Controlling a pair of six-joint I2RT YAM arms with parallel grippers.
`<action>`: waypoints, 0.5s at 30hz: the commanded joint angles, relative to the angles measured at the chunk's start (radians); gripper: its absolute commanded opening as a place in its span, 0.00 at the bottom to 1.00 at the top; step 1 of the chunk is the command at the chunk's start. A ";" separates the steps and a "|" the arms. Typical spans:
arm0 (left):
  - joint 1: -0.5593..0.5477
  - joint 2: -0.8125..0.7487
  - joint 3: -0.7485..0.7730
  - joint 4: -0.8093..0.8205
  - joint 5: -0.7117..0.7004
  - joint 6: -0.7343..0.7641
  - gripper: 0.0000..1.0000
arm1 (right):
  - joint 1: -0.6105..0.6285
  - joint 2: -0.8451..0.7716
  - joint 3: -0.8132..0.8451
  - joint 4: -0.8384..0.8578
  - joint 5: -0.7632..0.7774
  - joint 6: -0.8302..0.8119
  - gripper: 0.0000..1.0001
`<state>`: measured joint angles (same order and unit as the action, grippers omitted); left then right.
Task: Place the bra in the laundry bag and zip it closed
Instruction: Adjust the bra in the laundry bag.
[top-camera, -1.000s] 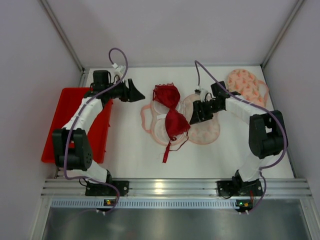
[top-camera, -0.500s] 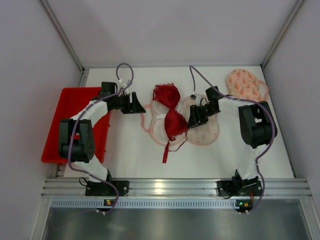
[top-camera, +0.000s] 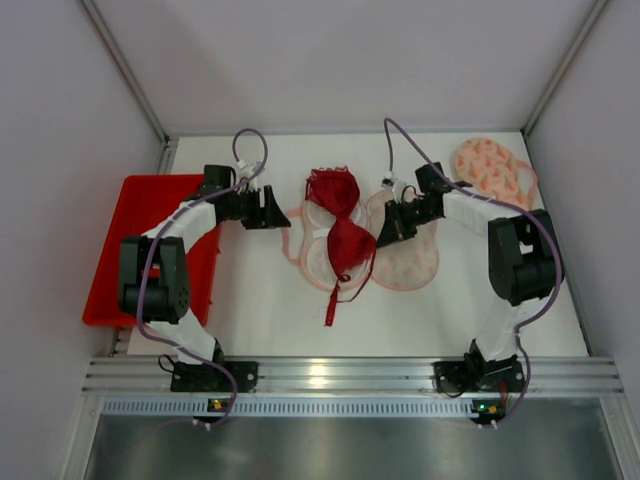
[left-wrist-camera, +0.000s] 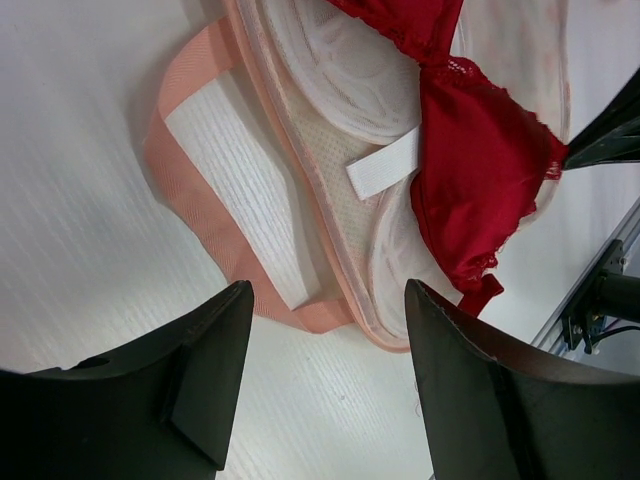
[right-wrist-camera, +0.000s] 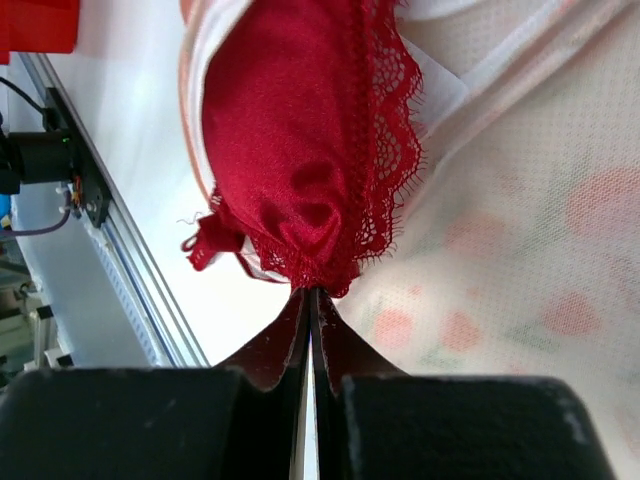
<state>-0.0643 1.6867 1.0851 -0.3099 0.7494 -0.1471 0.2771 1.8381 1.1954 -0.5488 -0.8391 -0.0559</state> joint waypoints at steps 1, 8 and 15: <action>-0.003 -0.022 -0.022 0.018 -0.007 0.014 0.67 | -0.009 -0.108 0.070 -0.068 -0.031 -0.041 0.00; -0.003 -0.027 -0.042 0.020 -0.015 0.017 0.67 | 0.026 -0.136 0.182 -0.177 0.009 -0.042 0.00; -0.005 -0.016 -0.036 0.018 -0.030 -0.015 0.67 | 0.203 -0.021 0.302 -0.183 0.077 -0.019 0.00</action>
<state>-0.0662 1.6867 1.0508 -0.3107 0.7280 -0.1528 0.3752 1.7565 1.4296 -0.7021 -0.7921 -0.0750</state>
